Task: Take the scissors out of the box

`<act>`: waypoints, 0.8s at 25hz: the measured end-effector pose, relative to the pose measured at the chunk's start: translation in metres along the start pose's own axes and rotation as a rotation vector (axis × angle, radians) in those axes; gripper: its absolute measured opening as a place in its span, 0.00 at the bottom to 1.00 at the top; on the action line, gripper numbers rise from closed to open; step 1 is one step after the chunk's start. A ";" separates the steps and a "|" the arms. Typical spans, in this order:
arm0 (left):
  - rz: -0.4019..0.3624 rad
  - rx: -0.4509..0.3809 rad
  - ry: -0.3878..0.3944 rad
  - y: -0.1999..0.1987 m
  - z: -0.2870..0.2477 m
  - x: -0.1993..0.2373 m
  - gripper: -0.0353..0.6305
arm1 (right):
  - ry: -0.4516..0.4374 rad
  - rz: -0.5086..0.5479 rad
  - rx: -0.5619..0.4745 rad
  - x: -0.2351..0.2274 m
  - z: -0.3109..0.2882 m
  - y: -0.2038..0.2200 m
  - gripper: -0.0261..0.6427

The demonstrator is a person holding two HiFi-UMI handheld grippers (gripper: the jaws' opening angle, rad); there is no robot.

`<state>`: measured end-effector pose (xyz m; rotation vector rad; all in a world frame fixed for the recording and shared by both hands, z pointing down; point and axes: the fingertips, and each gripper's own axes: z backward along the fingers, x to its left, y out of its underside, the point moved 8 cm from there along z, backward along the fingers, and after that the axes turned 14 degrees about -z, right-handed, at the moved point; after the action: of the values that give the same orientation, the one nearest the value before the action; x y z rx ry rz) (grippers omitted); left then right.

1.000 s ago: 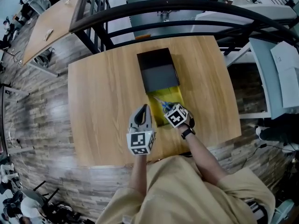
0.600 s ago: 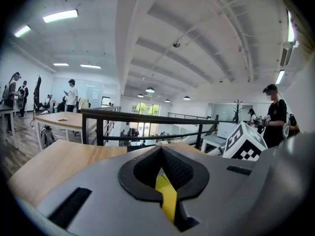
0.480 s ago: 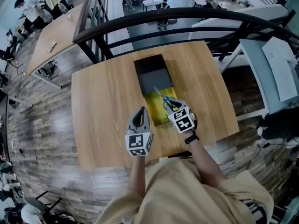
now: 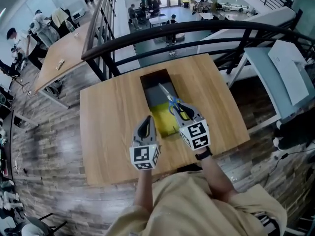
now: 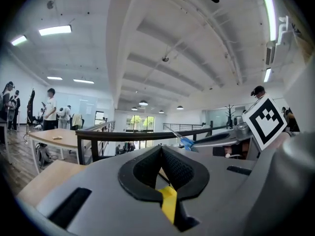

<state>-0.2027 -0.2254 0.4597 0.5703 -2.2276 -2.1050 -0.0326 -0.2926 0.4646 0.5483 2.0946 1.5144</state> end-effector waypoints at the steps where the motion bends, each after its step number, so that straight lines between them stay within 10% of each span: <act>1: -0.015 -0.009 -0.001 -0.005 0.003 -0.001 0.07 | 0.000 0.002 -0.032 0.003 0.006 -0.007 0.16; 20: -0.039 -0.078 -0.037 -0.030 0.042 -0.007 0.07 | 0.026 0.044 -0.177 0.032 0.059 -0.033 0.17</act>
<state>-0.1998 -0.1835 0.4285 0.5805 -2.1582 -2.2282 -0.0238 -0.2399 0.4130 0.5147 1.9536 1.7203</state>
